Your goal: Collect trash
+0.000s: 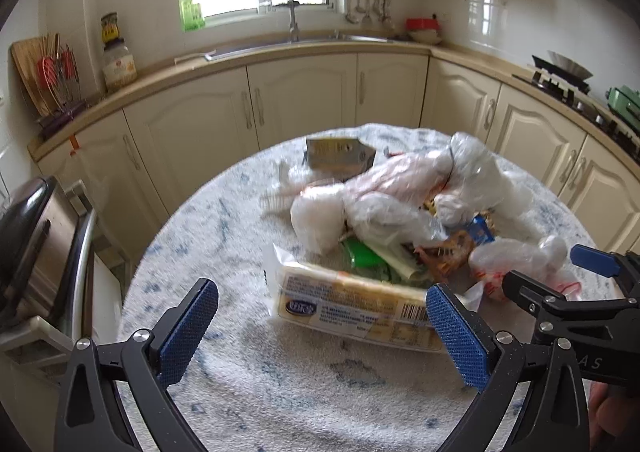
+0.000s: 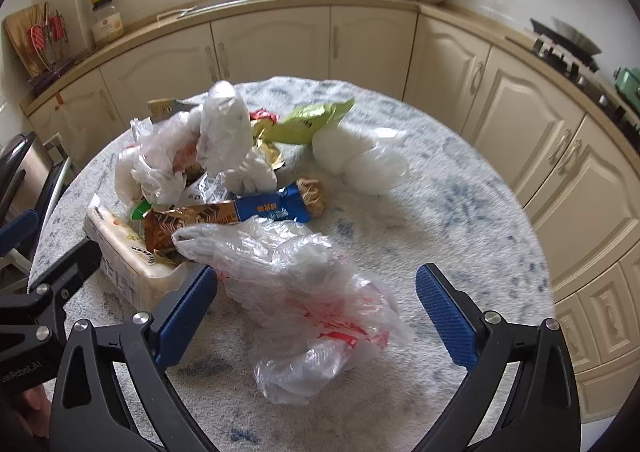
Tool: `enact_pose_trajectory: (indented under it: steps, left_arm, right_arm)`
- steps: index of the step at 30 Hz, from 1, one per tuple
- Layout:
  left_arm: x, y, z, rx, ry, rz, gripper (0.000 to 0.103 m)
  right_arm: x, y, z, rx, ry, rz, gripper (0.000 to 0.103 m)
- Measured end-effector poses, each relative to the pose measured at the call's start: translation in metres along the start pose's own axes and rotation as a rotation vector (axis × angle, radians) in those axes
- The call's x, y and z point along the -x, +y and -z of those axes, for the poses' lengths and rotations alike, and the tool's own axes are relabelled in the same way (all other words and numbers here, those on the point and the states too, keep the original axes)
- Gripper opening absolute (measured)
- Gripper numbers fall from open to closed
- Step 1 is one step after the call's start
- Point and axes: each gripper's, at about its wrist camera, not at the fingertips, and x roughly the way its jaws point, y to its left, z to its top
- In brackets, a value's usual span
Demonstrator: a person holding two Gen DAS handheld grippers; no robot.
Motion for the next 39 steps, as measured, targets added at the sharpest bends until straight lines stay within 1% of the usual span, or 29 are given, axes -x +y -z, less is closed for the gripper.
enact_pose_trajectory:
  steps: [2,3,4,5,7,8,10,11,12,17,19,21,24,27,29,31,33,36,38,39]
  left_arm:
    - [-0.011,0.001,0.0,0.013,0.024,0.017,0.102]
    - [-0.015,0.001,0.0,0.02,0.036,0.026,0.102]
    - [-0.02,0.0,0.0,0.024,0.044,0.03,0.102]
    - [-0.025,0.001,0.001,0.027,0.045,0.037,0.102]
    - [-0.033,0.001,0.0,0.029,0.062,0.038,0.102]
    - [-0.035,0.001,-0.001,0.033,0.071,0.043,0.102]
    - [-0.04,0.002,0.0,0.055,0.094,0.077,0.102]
    - [-0.044,0.0,-0.001,0.062,0.102,0.08,0.102]
    - [-0.045,-0.001,-0.002,0.063,0.091,0.072,0.102]
    - [-0.058,-0.007,-0.009,0.076,0.08,0.049,0.102]
    - [-0.062,-0.011,-0.012,0.059,0.075,0.042,0.102]
    - [-0.065,-0.014,-0.014,0.03,0.075,0.05,0.102]
    - [-0.07,-0.016,-0.016,0.001,0.08,0.076,0.102]
    - [-0.073,-0.02,-0.014,-0.062,0.051,0.091,0.103]
    - [-0.071,-0.017,-0.01,-0.056,0.054,0.104,0.103]
    - [-0.065,-0.013,-0.001,-0.015,0.067,0.117,0.103]
    - [-0.061,-0.014,0.004,0.014,0.073,0.103,0.102]
    - [-0.064,-0.027,0.004,0.022,0.064,0.027,0.102]
    - [-0.073,-0.039,0.005,0.001,0.068,-0.004,0.102]
    - [-0.076,-0.043,0.005,-0.025,0.058,-0.003,0.102]
  right_arm:
    - [-0.009,-0.002,-0.001,0.004,0.018,-0.012,0.093]
    - [-0.013,-0.002,-0.001,0.004,0.025,-0.036,0.091]
    - [-0.016,-0.006,-0.002,0.013,0.027,-0.039,0.084]
    - [-0.019,-0.006,-0.002,0.005,0.028,-0.062,0.074]
    - [-0.022,-0.007,-0.002,0.021,0.03,-0.076,0.064]
    - [-0.022,-0.008,-0.002,0.027,0.026,-0.084,0.062]
    - [-0.022,-0.012,-0.001,0.031,0.014,-0.081,0.059]
    - [-0.021,-0.015,0.0,0.023,0.009,-0.079,0.058]
    - [-0.018,-0.012,0.002,-0.011,0.008,-0.113,0.058]
    - [-0.013,-0.022,0.005,-0.059,0.004,-0.132,0.058]
    - [-0.011,-0.024,0.007,-0.071,0.004,-0.138,0.058]
    - [-0.008,-0.028,0.008,-0.089,0.002,-0.153,0.058]
    - [-0.006,-0.034,0.009,-0.09,-0.004,-0.153,0.058]
    - [-0.005,-0.035,0.009,-0.094,-0.006,-0.157,0.058]
    - [-0.004,-0.035,0.01,-0.098,-0.007,-0.163,0.058]
    - [-0.003,-0.034,0.01,-0.096,-0.008,-0.172,0.058]
    - [-0.004,-0.034,0.01,-0.092,-0.004,-0.176,0.058]
    - [-0.006,-0.034,0.009,-0.093,-0.001,-0.182,0.058]
    - [-0.004,-0.034,0.009,-0.095,-0.003,-0.186,0.058]
    - [-0.002,-0.035,0.009,-0.096,-0.005,-0.187,0.058]
